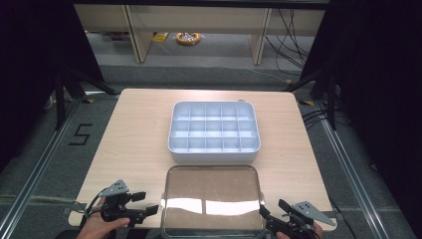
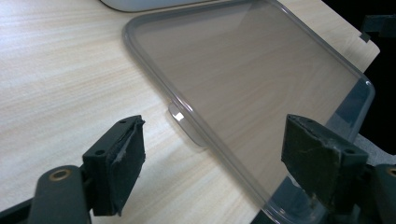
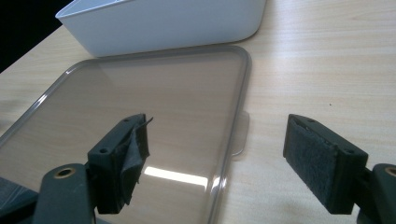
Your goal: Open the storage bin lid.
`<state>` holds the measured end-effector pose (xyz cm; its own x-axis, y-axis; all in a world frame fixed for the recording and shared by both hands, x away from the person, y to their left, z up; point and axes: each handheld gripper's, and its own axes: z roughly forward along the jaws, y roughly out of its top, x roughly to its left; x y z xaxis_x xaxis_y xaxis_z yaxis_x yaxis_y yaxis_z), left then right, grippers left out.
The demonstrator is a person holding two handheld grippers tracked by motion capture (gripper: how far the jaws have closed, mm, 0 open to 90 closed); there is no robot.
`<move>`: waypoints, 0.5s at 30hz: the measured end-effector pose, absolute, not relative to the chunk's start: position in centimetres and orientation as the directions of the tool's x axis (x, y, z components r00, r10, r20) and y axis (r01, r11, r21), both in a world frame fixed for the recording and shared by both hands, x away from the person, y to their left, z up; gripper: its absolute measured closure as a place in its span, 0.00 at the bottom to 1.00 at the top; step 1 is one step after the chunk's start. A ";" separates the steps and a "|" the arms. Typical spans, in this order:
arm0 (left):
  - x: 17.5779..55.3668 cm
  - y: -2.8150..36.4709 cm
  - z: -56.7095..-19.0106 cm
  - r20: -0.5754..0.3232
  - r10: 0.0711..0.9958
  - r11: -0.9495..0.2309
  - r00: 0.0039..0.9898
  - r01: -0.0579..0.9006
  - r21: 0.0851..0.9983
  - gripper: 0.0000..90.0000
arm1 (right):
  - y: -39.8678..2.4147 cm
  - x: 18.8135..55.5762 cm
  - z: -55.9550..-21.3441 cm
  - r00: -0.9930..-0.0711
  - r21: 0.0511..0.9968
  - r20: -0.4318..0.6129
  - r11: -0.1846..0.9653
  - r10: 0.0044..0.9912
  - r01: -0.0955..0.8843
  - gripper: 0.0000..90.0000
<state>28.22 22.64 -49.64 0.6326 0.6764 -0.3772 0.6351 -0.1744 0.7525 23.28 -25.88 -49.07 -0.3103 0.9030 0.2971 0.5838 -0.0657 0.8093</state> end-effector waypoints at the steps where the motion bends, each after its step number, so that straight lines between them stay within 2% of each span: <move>1: 28.2 22.7 -49.6 -0.373 0.672 -0.186 0.640 0.633 0.752 0.23 | -25.7 23.2 -49.1 -0.303 0.806 0.315 -0.086 0.899 0.585 0.26; 3: 28.1 22.6 -49.6 -0.370 0.668 -0.186 0.645 0.627 0.757 0.23 | -26.0 23.0 -48.9 -0.296 0.805 0.283 -0.059 0.912 0.590 0.26; 6: 28.0 22.6 -49.6 -0.370 0.671 -0.186 0.642 0.629 0.755 0.23 | -26.0 22.8 -48.9 -0.292 0.804 0.288 -0.064 0.912 0.592 0.26; 7: 28.0 22.6 -49.7 -0.374 0.668 -0.185 0.644 0.630 0.754 0.23 | -25.9 22.8 -48.9 -0.295 0.796 0.327 -0.094 0.898 0.599 0.26; 8: 28.0 22.6 -49.7 -0.373 0.670 -0.184 0.642 0.630 0.755 0.23 | -25.6 22.6 -48.8 -0.256 0.771 0.350 -0.122 0.901 0.625 0.26; 9: 28.0 22.6 -49.6 -0.374 0.670 -0.183 0.642 0.630 0.754 0.23 | -25.9 22.8 -48.9 -0.280 0.790 0.316 -0.088 0.907 0.607 0.26; 12: 28.0 22.5 -49.6 -0.375 0.667 -0.183 0.644 0.629 0.755 0.23 | -26.0 22.9 -49.0 -0.292 0.794 0.313 -0.080 0.904 0.603 0.26; 13: 28.0 22.5 -49.6 -0.375 0.667 -0.184 0.644 0.629 0.755 0.23 | -26.0 22.9 -49.0 -0.291 0.795 0.311 -0.079 0.905 0.602 0.26; 14: 28.0 22.5 -49.6 -0.376 0.668 -0.181 0.642 0.631 0.755 0.23 | -25.7 22.7 -48.8 -0.252 0.762 0.355 -0.123 0.900 0.635 0.26; 15: 28.0 22.5 -49.6 -0.377 0.670 -0.180 0.640 0.632 0.754 0.23 | -26.0 23.0 -49.1 -0.306 0.805 0.325 -0.092 0.895 0.586 0.26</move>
<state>28.01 22.52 -49.65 0.6396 0.6699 -0.3769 0.6323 -0.1797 0.7536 23.04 -25.99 -49.15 -0.3059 0.8948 0.3251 0.5865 -0.0919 0.8047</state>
